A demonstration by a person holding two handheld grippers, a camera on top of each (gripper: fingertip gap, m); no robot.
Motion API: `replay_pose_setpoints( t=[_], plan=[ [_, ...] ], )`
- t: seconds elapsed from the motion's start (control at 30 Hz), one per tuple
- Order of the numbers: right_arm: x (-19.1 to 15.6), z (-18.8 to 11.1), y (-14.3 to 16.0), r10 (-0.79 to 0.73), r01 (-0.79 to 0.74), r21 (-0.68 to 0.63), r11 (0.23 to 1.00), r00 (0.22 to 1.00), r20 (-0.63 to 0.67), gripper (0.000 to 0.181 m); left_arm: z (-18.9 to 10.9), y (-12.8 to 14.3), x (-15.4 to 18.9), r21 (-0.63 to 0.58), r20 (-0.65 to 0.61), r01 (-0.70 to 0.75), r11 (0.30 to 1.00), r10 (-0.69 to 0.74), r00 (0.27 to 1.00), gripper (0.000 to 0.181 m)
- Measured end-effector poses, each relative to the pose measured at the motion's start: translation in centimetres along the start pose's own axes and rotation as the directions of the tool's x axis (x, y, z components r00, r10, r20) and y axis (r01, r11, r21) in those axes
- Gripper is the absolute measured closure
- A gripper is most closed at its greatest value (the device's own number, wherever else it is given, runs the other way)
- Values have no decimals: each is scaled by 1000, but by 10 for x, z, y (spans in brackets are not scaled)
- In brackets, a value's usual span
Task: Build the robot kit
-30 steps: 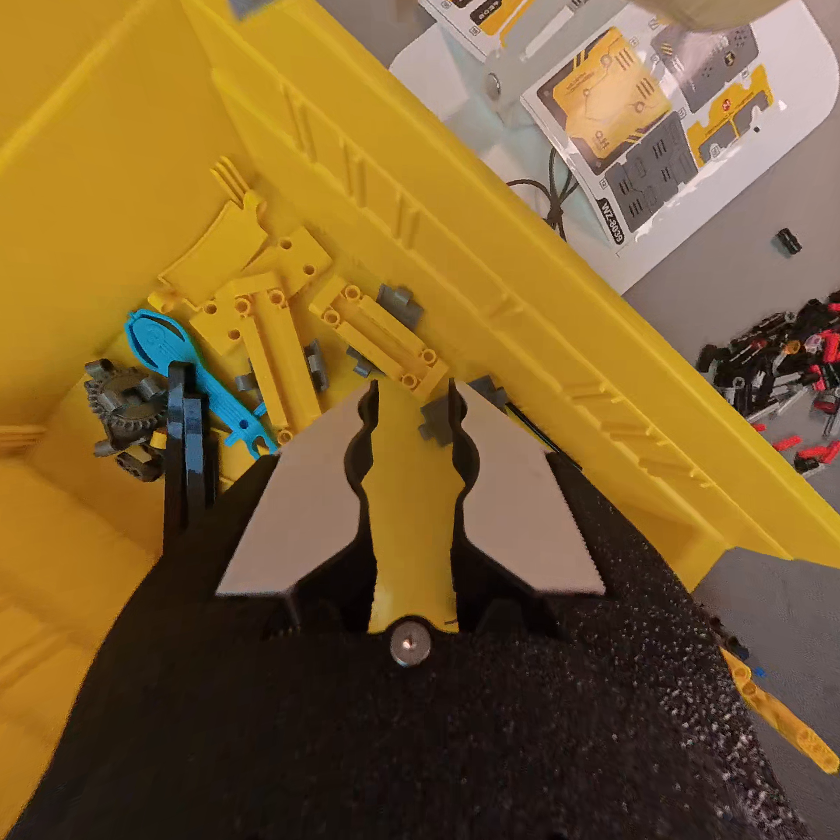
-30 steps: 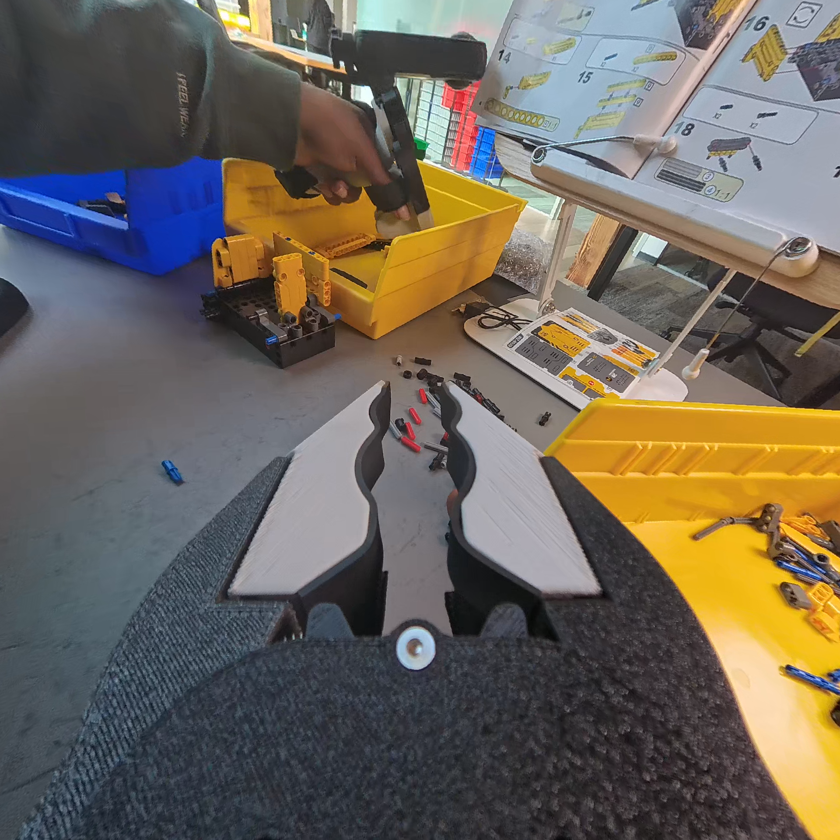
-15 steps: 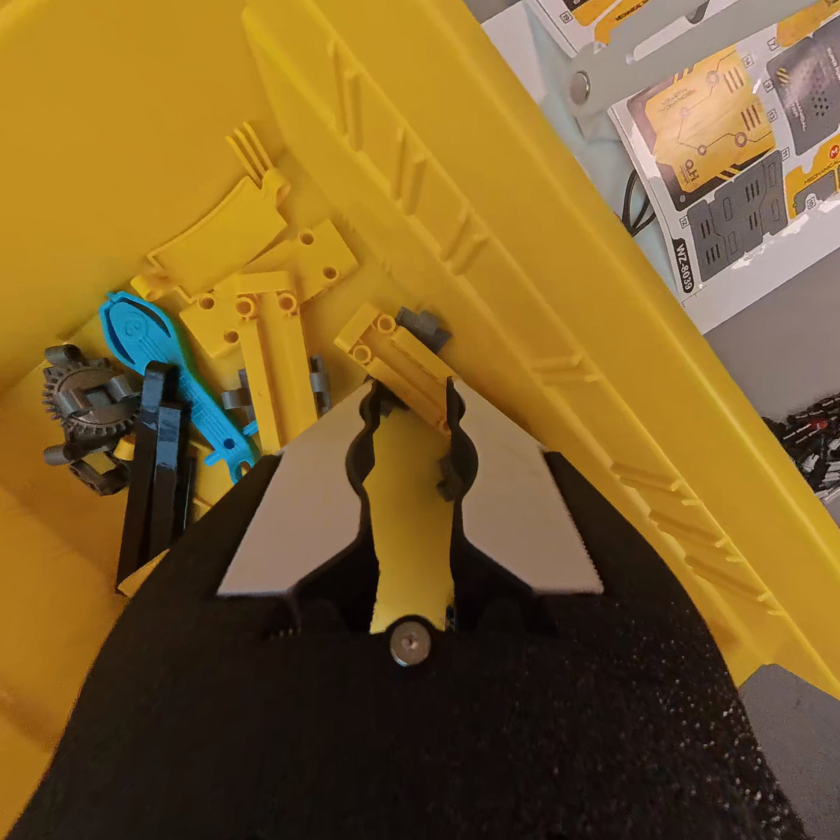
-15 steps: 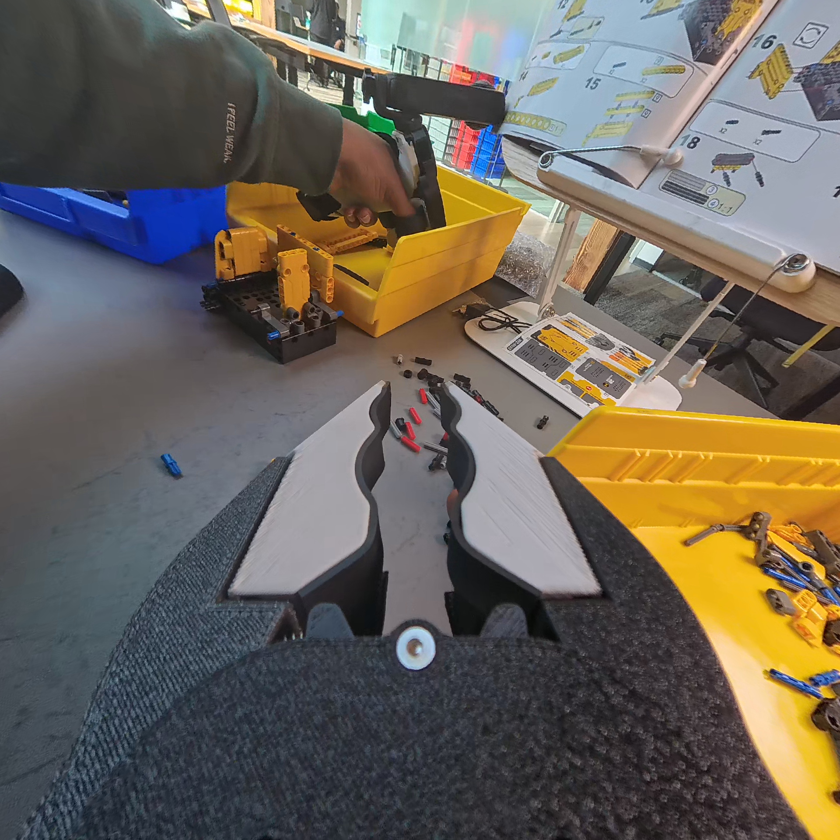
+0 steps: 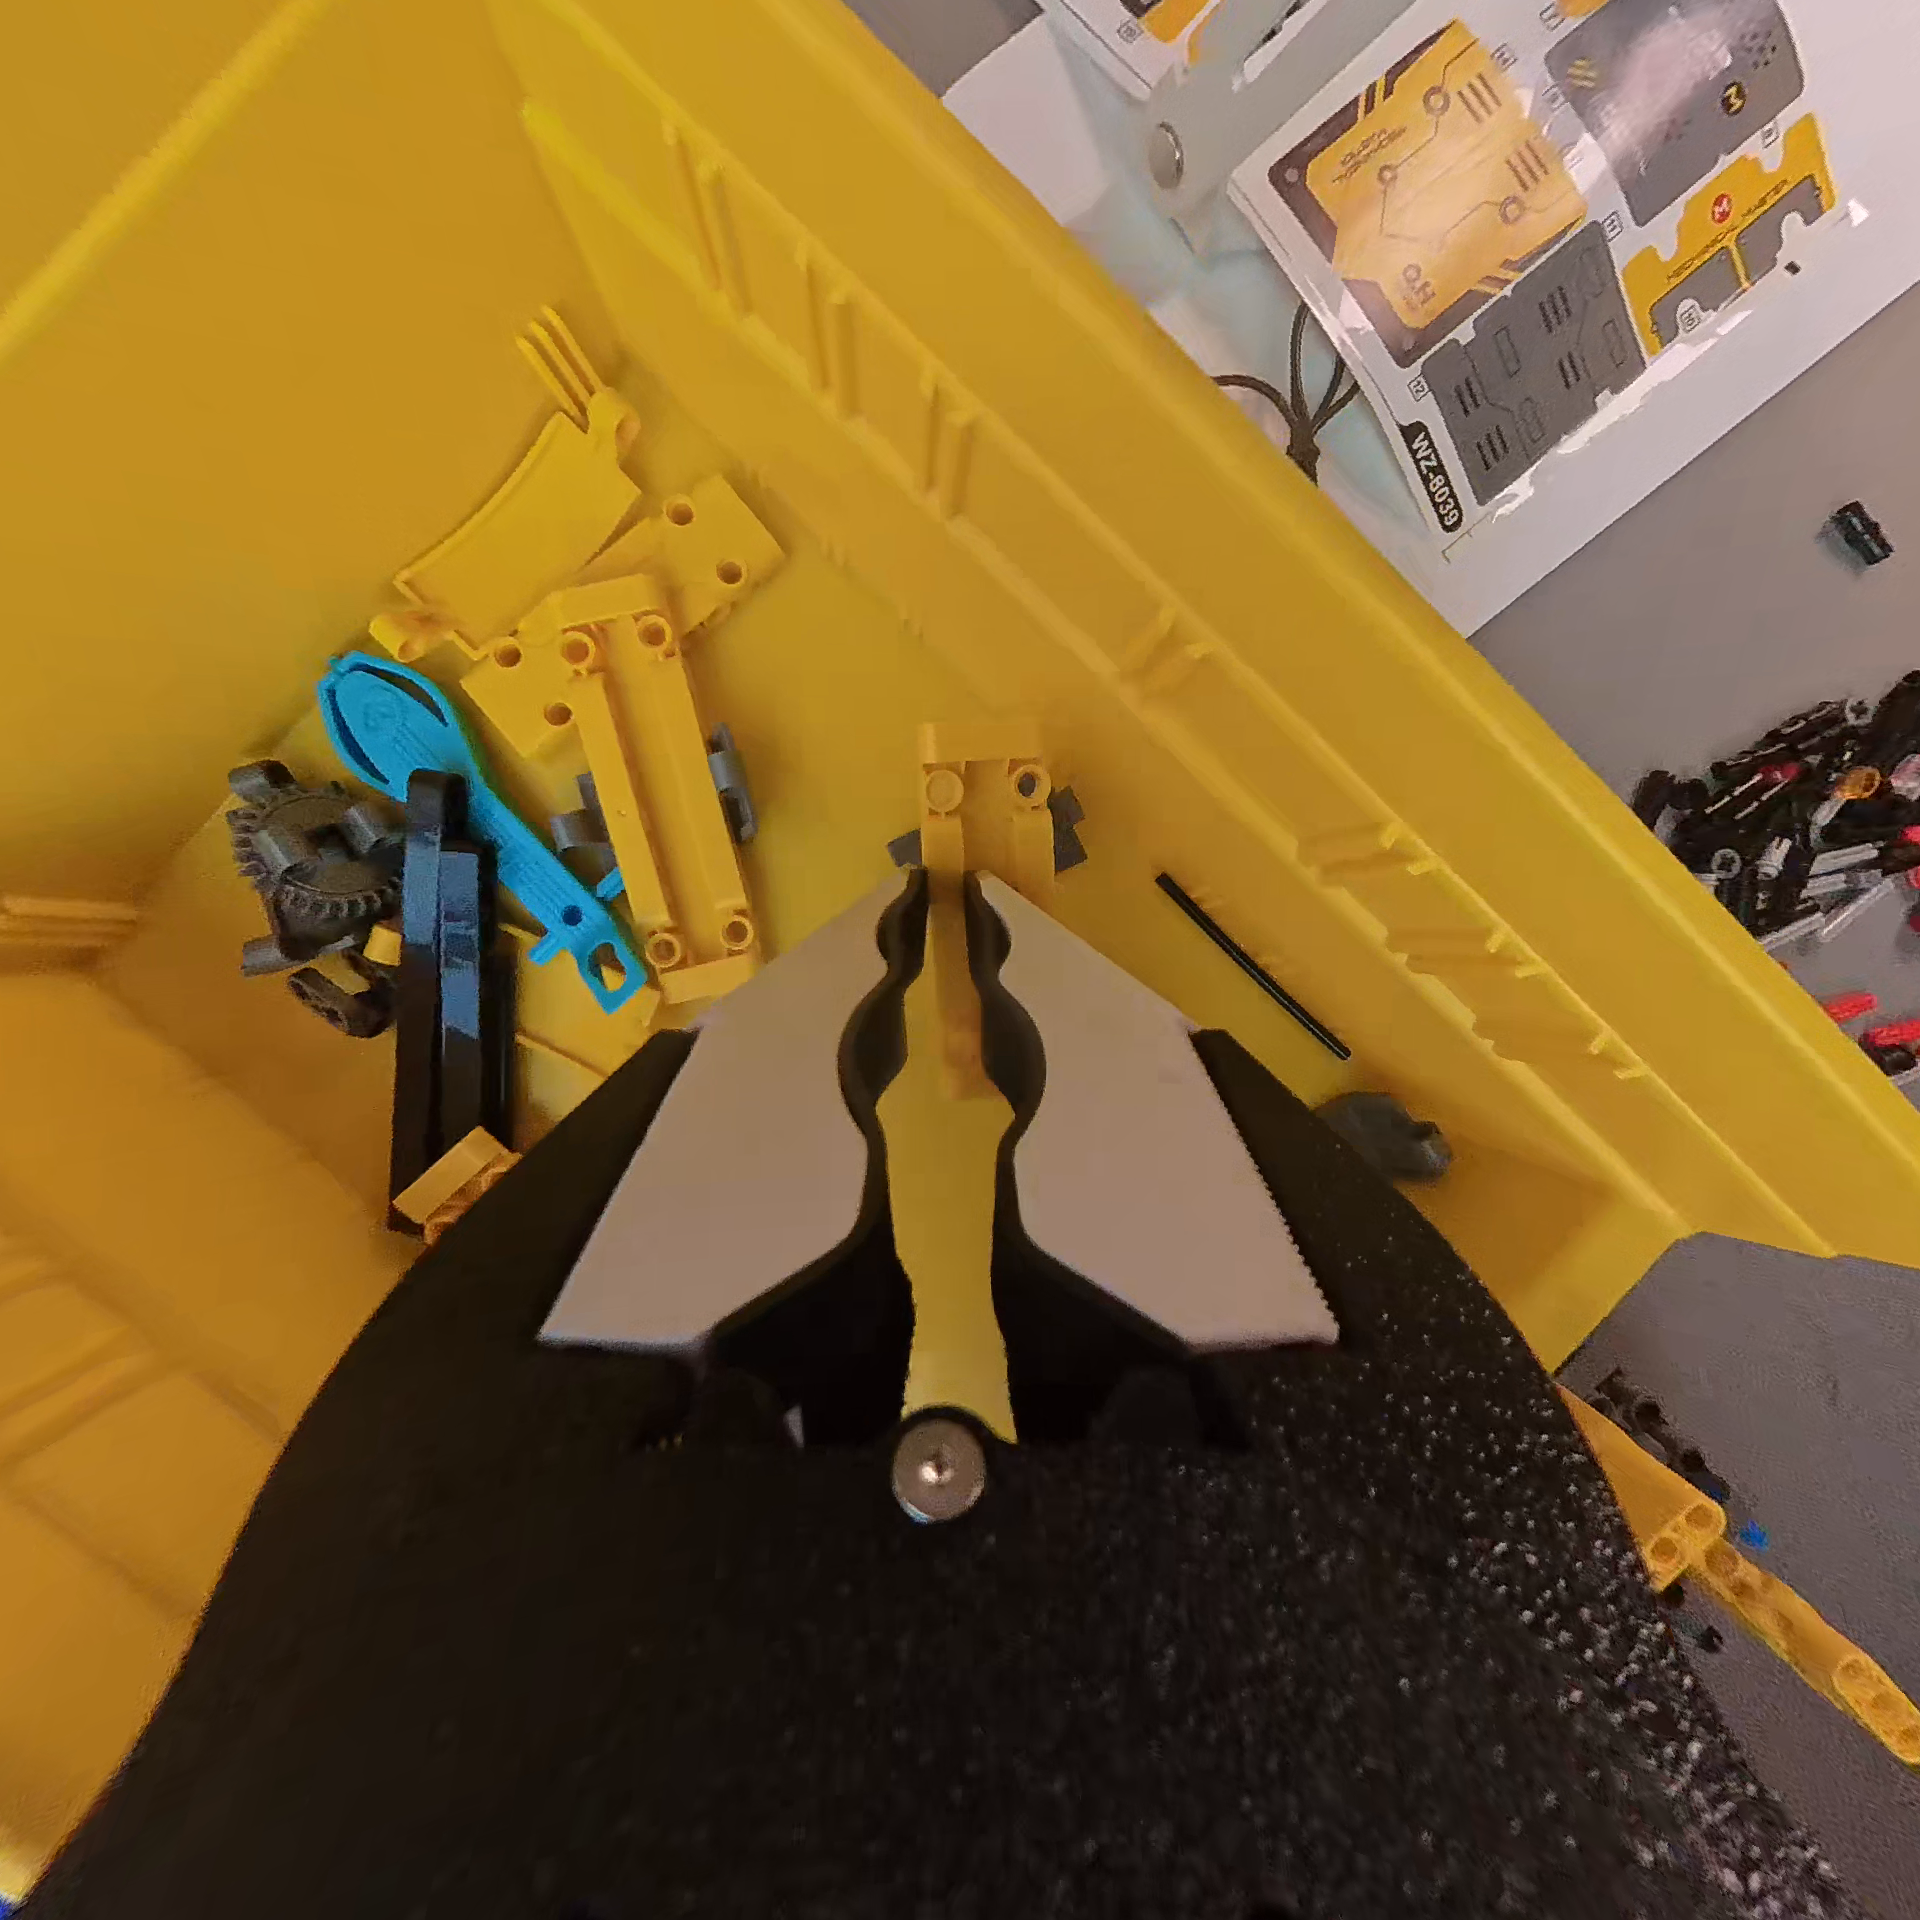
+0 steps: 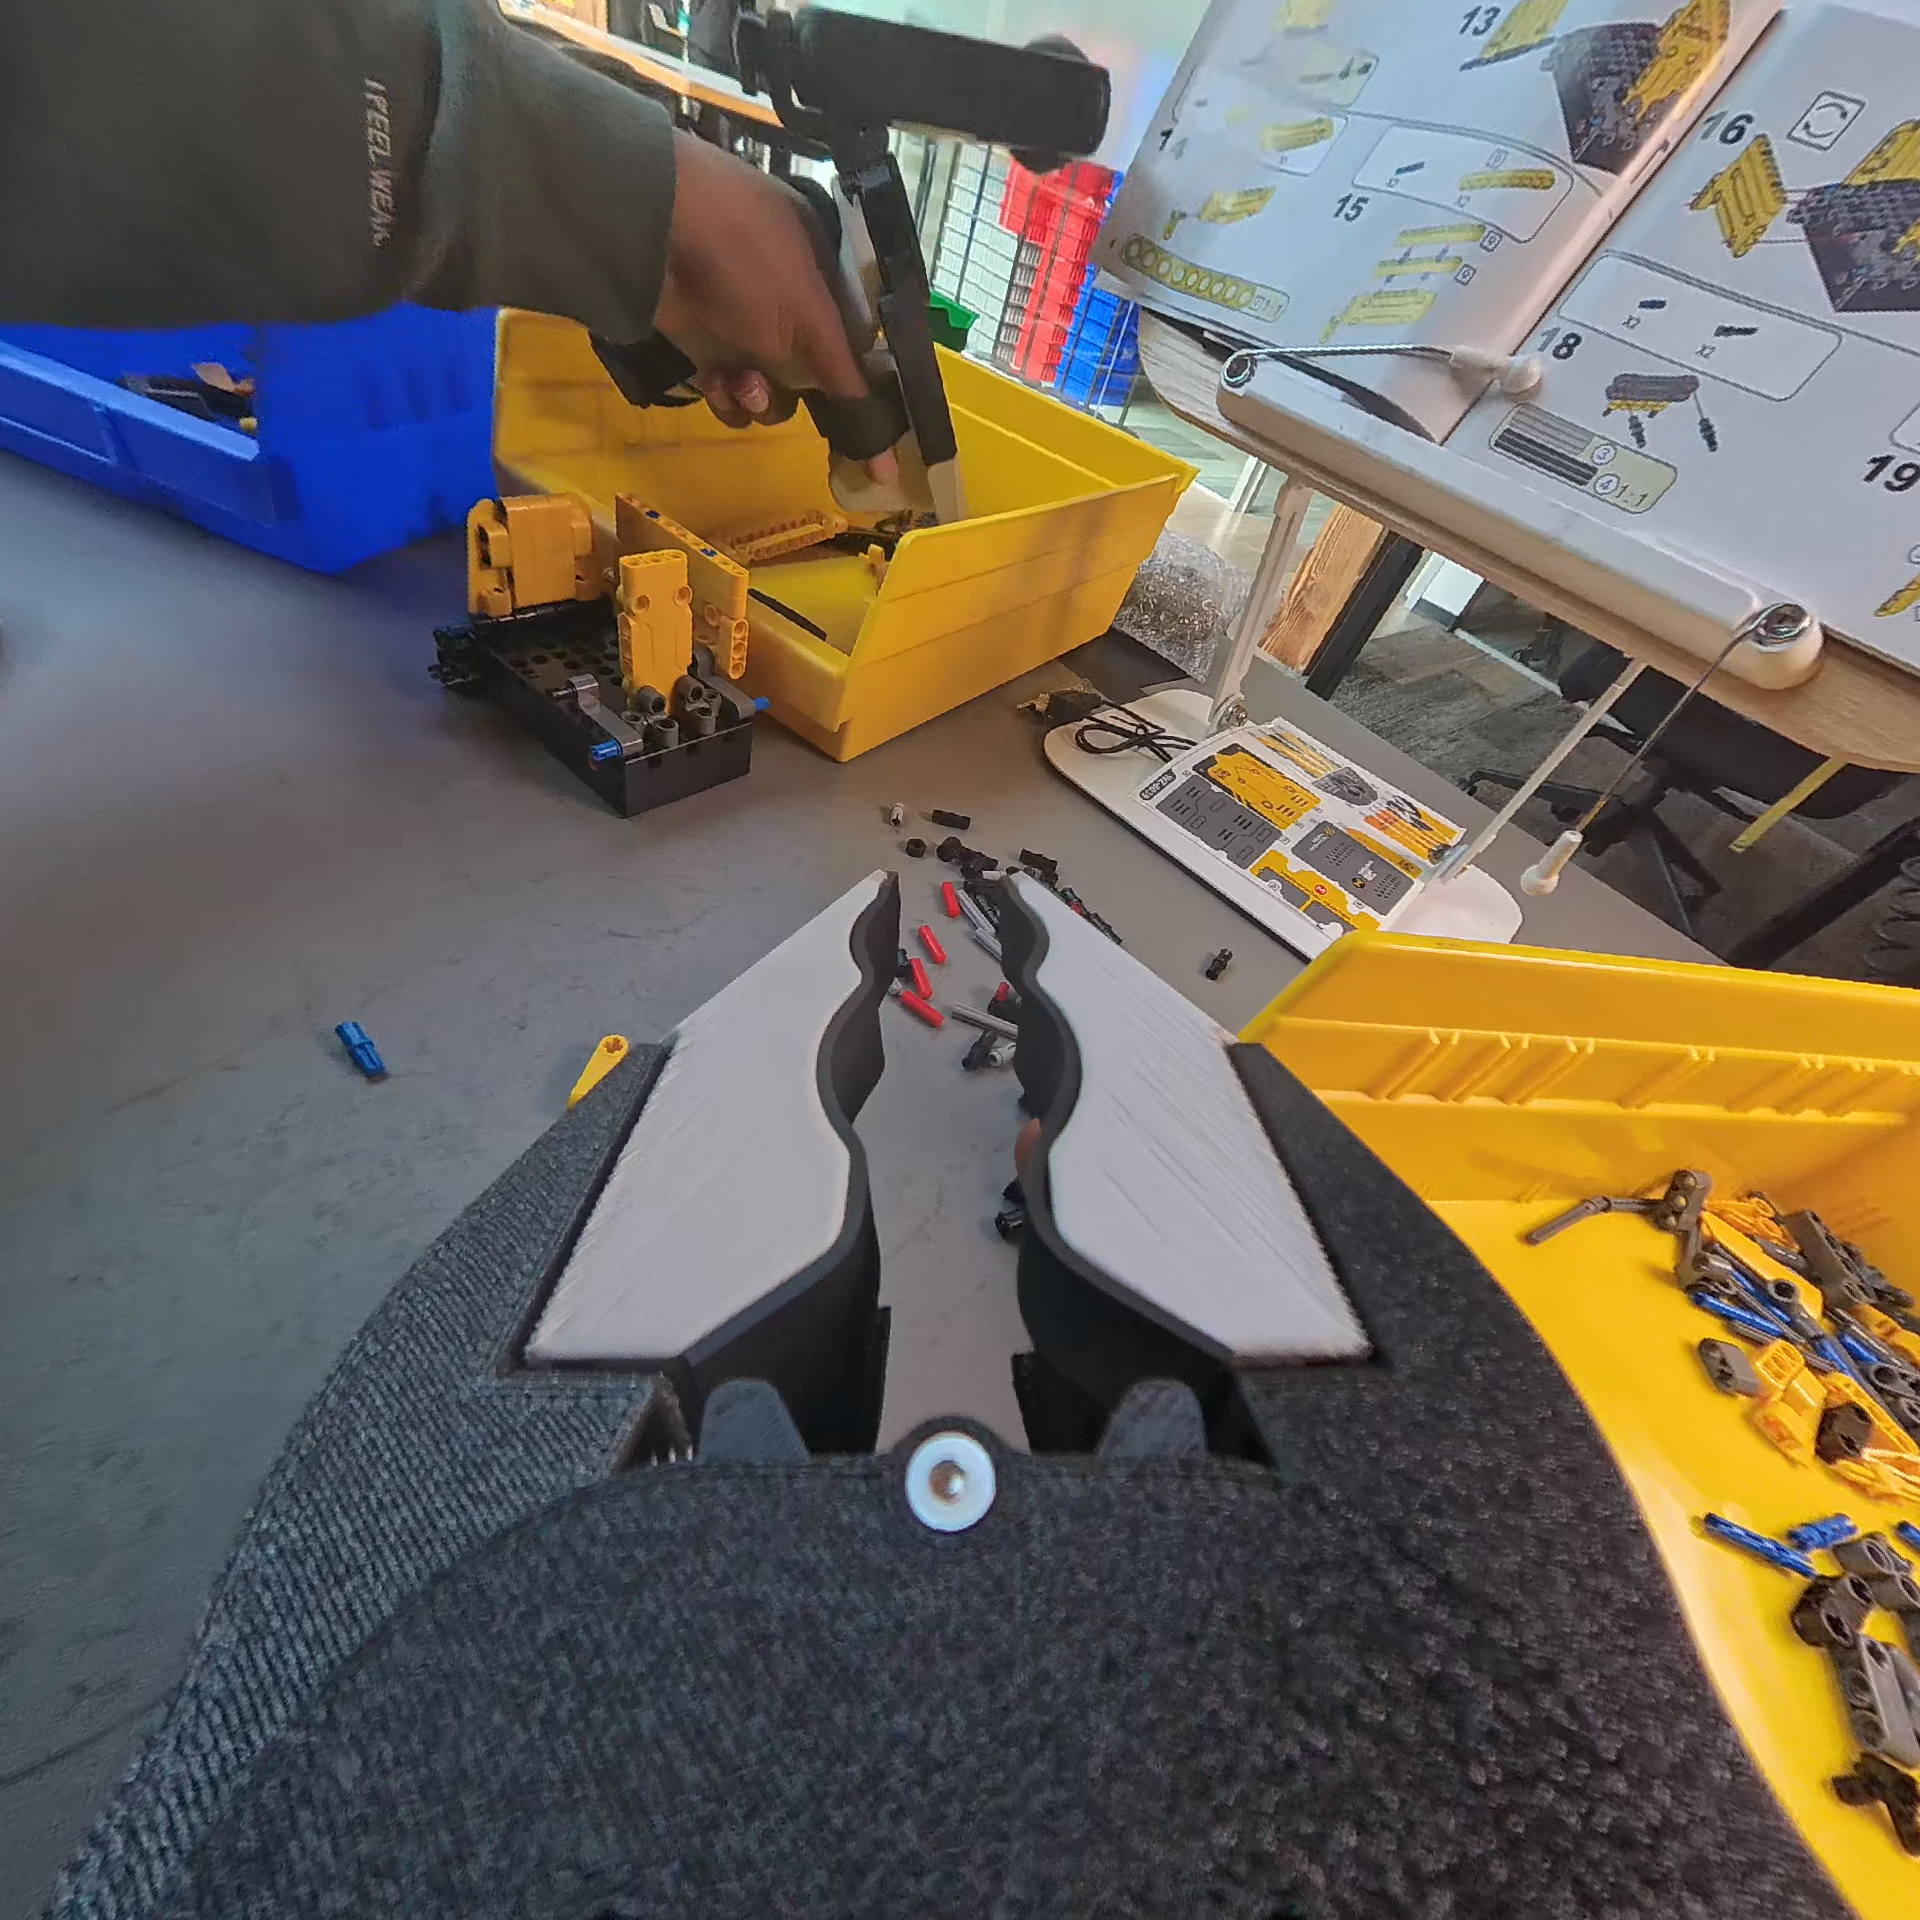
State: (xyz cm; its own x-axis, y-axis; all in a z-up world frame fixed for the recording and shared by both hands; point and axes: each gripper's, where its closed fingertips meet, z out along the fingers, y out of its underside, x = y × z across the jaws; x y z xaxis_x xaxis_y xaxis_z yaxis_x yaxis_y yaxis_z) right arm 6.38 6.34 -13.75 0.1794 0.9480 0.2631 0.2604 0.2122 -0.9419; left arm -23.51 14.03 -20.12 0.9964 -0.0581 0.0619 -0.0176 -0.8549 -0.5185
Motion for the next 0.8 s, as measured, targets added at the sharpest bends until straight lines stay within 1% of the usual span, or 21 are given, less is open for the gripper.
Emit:
replay_pose_setpoints(
  t=[0.07,0.13,0.23,0.27,0.33,0.4,0.43,0.5,0.57,0.6,0.67,0.73,0.8],
  plan=[
    [0,-1,-2,-6,6,9,1000,1000,-4,163,-24,-9,1,70,-24,-2,998,4,1000,176],
    [0,-2,-6,-12,12,31,999,1000,-6,163,-56,-20,8,172,-67,-1,985,13,998,176],
    [-2,-5,-14,-13,13,72,997,1000,-2,163,-111,-32,38,375,-197,5,927,74,977,176],
    [-4,-5,-17,-11,11,89,996,1000,4,162,-130,-34,55,444,-273,39,895,94,957,176],
    [-8,-6,-24,0,-2,125,992,1000,17,161,-167,-31,88,544,-439,168,822,108,892,176],
    [-16,-7,-34,20,-27,169,985,999,41,160,-196,-21,119,603,-568,296,741,139,811,176],
    [-21,-7,-42,34,-45,197,979,998,58,159,-205,-14,134,612,-620,356,706,150,770,176],
    [-34,-5,-60,48,-69,245,967,995,89,157,-213,0,159,604,-704,467,646,159,692,176],
    [-47,0,-78,42,-66,276,959,995,91,154,-214,13,182,573,-771,563,595,159,616,176],
    [-54,3,-87,37,-63,290,955,995,93,152,-212,18,191,558,-793,603,570,154,589,176],
    [-68,13,-102,21,-47,299,953,996,89,146,-207,25,207,525,-830,667,529,145,538,176],
    [-75,25,-111,-9,-4,286,958,999,43,143,-202,27,219,494,-856,708,504,140,498,176],
    [-73,35,-116,-35,38,268,963,999,-19,146,-199,29,225,491,-860,721,488,143,489,176]
  ],
)
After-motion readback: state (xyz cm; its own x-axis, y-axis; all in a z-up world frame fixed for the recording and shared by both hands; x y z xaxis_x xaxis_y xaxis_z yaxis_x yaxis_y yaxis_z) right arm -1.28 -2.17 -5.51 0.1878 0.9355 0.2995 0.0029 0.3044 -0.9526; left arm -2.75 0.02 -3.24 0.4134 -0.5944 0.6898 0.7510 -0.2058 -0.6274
